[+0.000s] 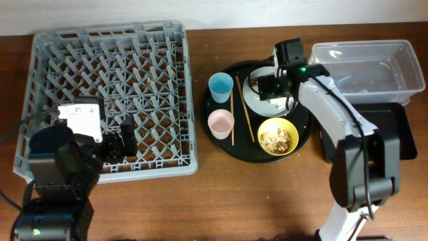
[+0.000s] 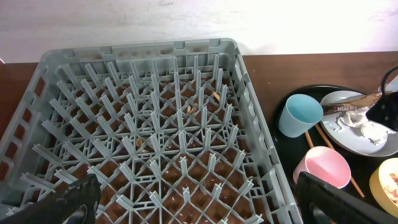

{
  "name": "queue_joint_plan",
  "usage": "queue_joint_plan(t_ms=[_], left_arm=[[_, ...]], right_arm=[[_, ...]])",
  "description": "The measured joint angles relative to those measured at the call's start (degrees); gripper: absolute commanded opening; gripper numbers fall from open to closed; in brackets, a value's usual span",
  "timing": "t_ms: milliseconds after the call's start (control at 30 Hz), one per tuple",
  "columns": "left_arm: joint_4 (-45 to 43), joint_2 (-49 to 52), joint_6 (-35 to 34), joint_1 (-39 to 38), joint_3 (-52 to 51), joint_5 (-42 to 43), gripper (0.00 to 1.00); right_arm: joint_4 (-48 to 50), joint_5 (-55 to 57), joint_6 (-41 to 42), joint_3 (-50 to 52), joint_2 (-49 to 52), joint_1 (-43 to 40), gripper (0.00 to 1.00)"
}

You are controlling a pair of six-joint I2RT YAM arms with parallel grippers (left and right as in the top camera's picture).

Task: Sort waste into correct bins and load items into the dishwasher rack
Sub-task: 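Move the right gripper over the white plate toward the tissue, then grasp the crumpled tissue and drop it into the clear bin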

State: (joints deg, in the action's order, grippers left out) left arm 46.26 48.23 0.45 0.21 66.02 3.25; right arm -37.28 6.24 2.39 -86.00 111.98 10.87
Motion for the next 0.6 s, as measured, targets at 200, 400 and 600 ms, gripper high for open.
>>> queue_joint_plan(t_ms=[200,400,600], left_arm=[[0.0,0.0,0.0,0.0,0.0,0.0,1.0],[0.7,1.6,0.0,0.0,0.0,0.0,1.0],[1.0,5.2,0.0,0.0,0.0,0.0,1.0]], right_arm=[[3.1,2.1,-7.6,0.0,6.1,0.0,0.94],[6.2,2.4,-9.7,0.0,7.6,-0.5,0.89],[6.8,0.6,-9.8,0.0,10.0,-1.7,0.75]])
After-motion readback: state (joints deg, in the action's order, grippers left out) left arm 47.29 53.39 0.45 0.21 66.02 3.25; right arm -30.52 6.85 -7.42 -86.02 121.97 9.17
